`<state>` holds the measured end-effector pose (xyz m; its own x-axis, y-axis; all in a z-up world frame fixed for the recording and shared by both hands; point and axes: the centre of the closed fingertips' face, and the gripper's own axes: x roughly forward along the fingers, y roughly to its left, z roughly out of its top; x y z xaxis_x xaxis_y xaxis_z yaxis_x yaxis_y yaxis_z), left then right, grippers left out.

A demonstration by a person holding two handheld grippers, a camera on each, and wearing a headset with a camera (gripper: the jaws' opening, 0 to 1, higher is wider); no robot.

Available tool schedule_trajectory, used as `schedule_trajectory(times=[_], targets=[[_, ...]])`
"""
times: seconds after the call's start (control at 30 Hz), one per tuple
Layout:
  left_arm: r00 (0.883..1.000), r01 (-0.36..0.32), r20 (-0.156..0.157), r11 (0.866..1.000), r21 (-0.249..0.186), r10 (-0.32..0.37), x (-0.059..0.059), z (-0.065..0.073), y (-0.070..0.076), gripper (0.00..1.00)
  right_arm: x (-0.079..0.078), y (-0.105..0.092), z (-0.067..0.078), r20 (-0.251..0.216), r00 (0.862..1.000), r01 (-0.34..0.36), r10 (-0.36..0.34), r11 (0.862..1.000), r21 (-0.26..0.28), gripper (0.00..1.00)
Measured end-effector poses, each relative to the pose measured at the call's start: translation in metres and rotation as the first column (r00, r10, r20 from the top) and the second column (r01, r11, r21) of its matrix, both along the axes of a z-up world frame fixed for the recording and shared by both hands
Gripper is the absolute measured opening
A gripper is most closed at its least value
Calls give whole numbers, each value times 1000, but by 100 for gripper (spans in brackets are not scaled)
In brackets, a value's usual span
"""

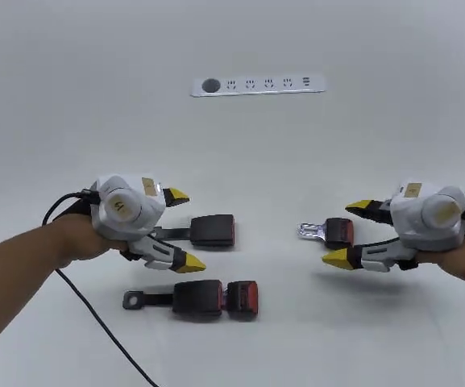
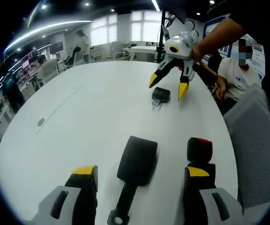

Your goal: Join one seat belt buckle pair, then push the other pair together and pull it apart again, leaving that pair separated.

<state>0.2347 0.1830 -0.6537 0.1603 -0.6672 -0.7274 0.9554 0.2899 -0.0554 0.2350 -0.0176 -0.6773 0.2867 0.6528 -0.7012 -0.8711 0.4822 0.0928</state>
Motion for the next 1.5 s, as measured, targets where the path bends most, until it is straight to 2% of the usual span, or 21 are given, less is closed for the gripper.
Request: schedule_trajectory(times=[0.07, 0.1, 0.2, 0.23, 0.27, 0.33, 0.37, 0.43, 0.6, 0.63, 0.67, 0.73, 0.77, 0.83, 0.93, 1.0, 1.03, 1.1, 1.13, 1.5], targets=[[1000, 15, 1, 1000, 5, -15, 1, -5, -2, 77, 2, -1, -5, -16, 1000, 4, -4, 1000, 8, 62], [999, 45, 11, 998, 37, -45, 0, -9, -2, 77, 3, -1, -6, -24, 1000, -3, 3, 1000, 9, 63], [999, 41, -7, 999, 19, -41, 2, -11, -8, 77, 3, -3, -11, -32, 999, -36, 35, 999, -12, 57], [999, 43, -10, 999, 18, -43, 2, -12, -9, 76, 4, -5, -12, -17, 998, -60, 59, 997, -40, 55], [999, 44, -12, 999, 18, -44, 3, -13, -10, 75, 4, -5, -12, -12, 998, -62, 61, 997, -43, 54], [998, 53, -29, 998, 21, -52, 3, -17, -10, 73, 2, -4, -11, -30, 997, -72, 71, 997, -33, 55], [998, 52, -40, 998, 23, -51, 3, -20, -9, 73, 0, 0, -10, -23, 995, -93, 93, 996, -11, 55], [998, 56, -36, 998, 18, -55, 4, -20, -10, 73, 4, -3, -11, -11, 995, -95, 95, 995, -26, 53], [996, 77, -53, 997, 23, -76, 2, -27, -8, 66, 6, -7, -11, -9, 994, -111, 111, 994, -23, 44], [995, 87, -40, 996, 13, -87, 4, -28, -8, 66, 6, -7, -11, -8, 994, -113, 113, 993, -23, 43], [996, 80, -53, 997, 20, -78, 3, -28, -6, 66, 7, -7, -11, -5, 993, -117, 116, 993, -24, 42], [996, 79, -47, 997, 15, -79, 5, -29, -8, 64, 6, -7, -10, -6, 993, -121, 121, 992, -28, 40], [996, 85, -38, 996, 21, -84, 6, -29, -7, 62, 5, -7, -11, -7, 992, -128, 127, 991, -30, 39], [995, 93, -46, 996, 18, -92, 5, -31, -7, 57, 4, -6, -11, -3, 990, -143, 143, 989, -32, 37], [993, 117, -34, 993, 30, -116, 5, -31, -6, 52, 2, -6, -11, 4, 987, -159, 160, 986, -38, 36], [991, 136, -18, 990, 44, -136, 6, -32, -5, 48, 2, -7, -12, 7, 985, -175, 175, 983, -49, 36], [987, 158, -15, 986, 51, -157, 4, -32, -6, 42, 1, -7, -12, 7, 983, -180, 181, 982, -55, 36], [980, 191, 42, 978, 81, -195, 13, -33, -4, 35, 1, -7, -12, 8, 981, -191, 192, 979, -63, 36], [985, 174, 9, 982, 72, -175, 11, -31, -4, 35, 1, -7, -12, 5, 981, -193, 194, 979, -67, 36], [972, 233, 6, 967, 101, -235, 12, -29, -2, 34, 3, -9, -15, 8, 977, -214, 215, 973, -85, 35]])
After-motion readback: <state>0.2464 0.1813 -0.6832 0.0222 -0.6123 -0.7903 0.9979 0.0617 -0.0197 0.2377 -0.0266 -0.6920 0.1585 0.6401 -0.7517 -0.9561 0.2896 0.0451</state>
